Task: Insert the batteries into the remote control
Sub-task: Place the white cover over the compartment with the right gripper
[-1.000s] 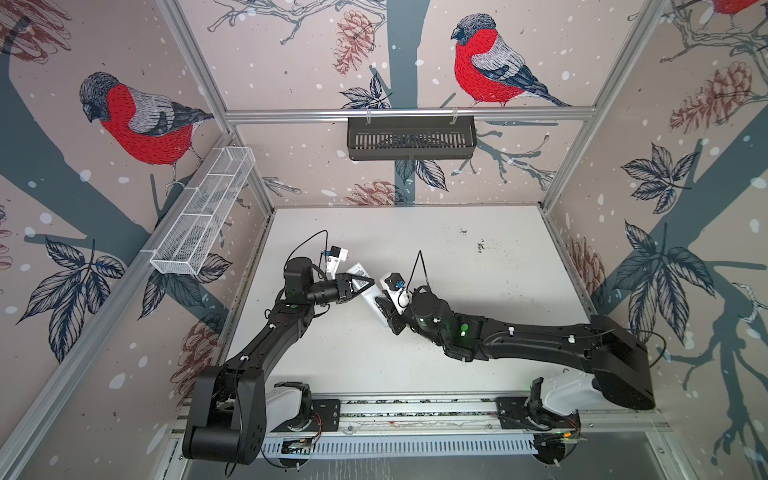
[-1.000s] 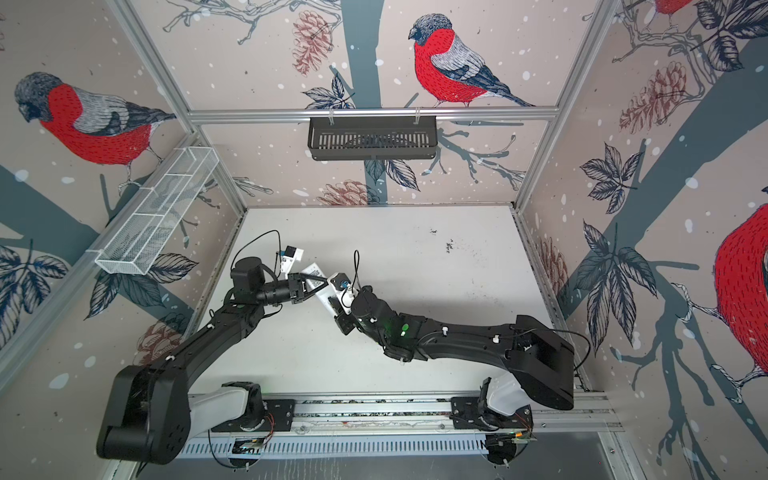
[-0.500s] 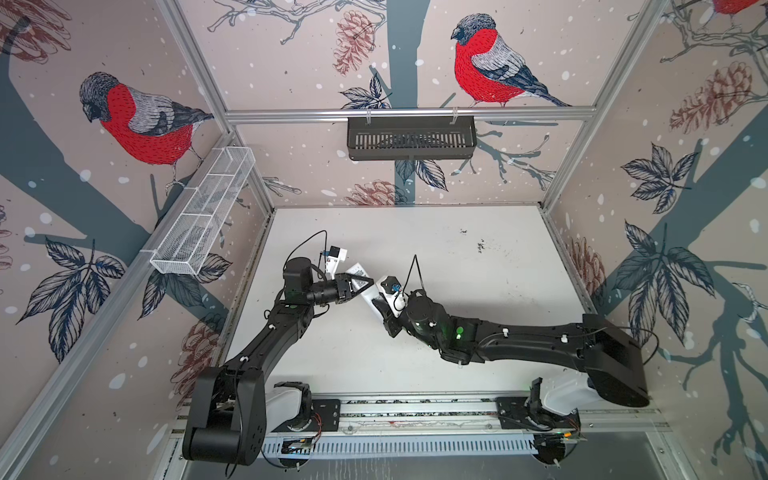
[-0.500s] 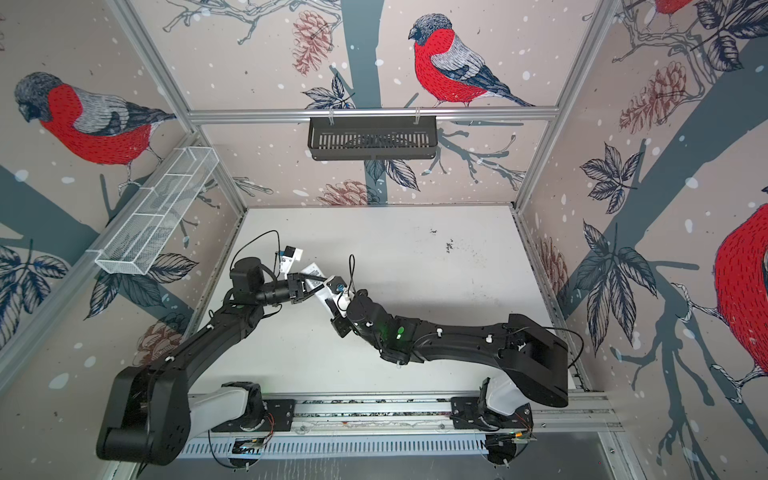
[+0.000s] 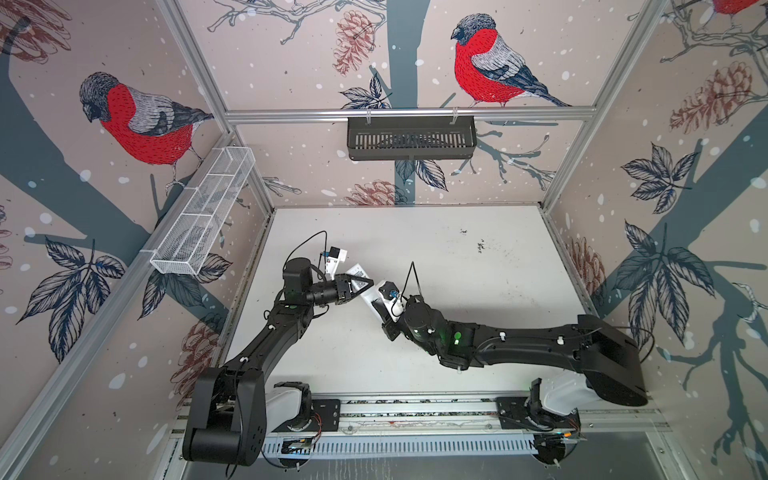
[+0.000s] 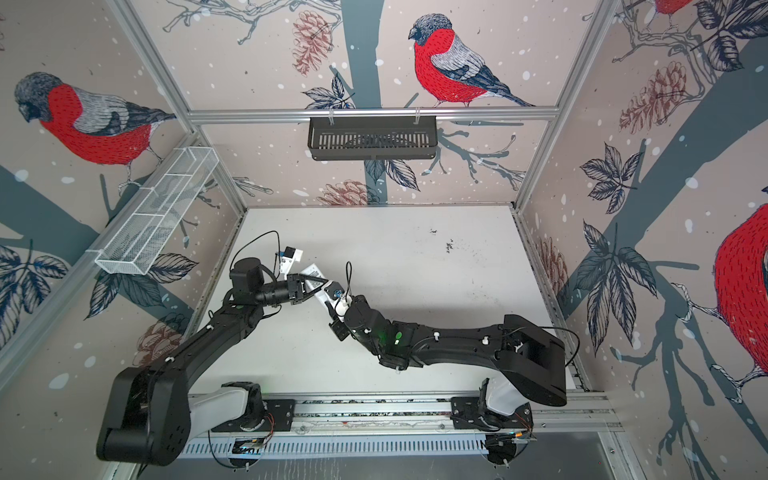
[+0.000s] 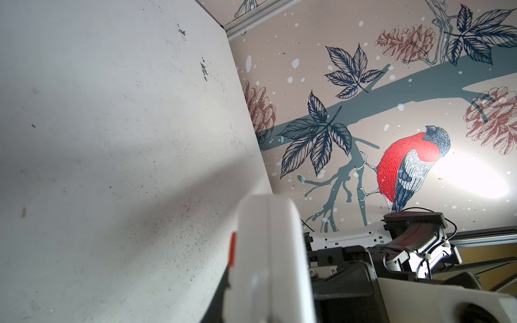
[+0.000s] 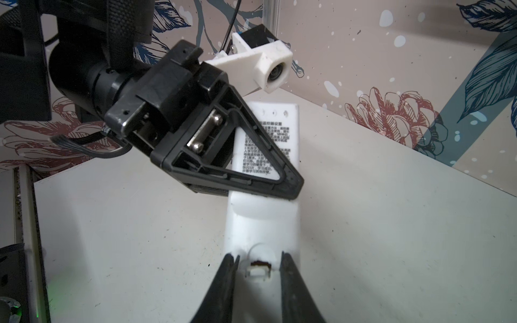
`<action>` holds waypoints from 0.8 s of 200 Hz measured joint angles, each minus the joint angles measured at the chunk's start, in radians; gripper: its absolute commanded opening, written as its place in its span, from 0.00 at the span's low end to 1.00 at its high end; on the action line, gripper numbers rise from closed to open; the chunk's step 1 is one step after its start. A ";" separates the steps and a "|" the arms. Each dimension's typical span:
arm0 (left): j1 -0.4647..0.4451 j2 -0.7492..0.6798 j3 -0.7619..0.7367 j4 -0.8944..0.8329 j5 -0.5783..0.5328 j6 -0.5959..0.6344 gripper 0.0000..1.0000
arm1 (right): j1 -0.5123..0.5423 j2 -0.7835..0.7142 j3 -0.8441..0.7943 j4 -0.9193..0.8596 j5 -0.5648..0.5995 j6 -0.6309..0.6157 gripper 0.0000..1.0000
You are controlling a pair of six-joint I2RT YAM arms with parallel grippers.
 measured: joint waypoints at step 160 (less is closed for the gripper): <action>-0.001 -0.026 -0.016 0.051 0.019 -0.007 0.00 | -0.199 -0.216 -0.132 -0.040 -0.315 0.132 0.90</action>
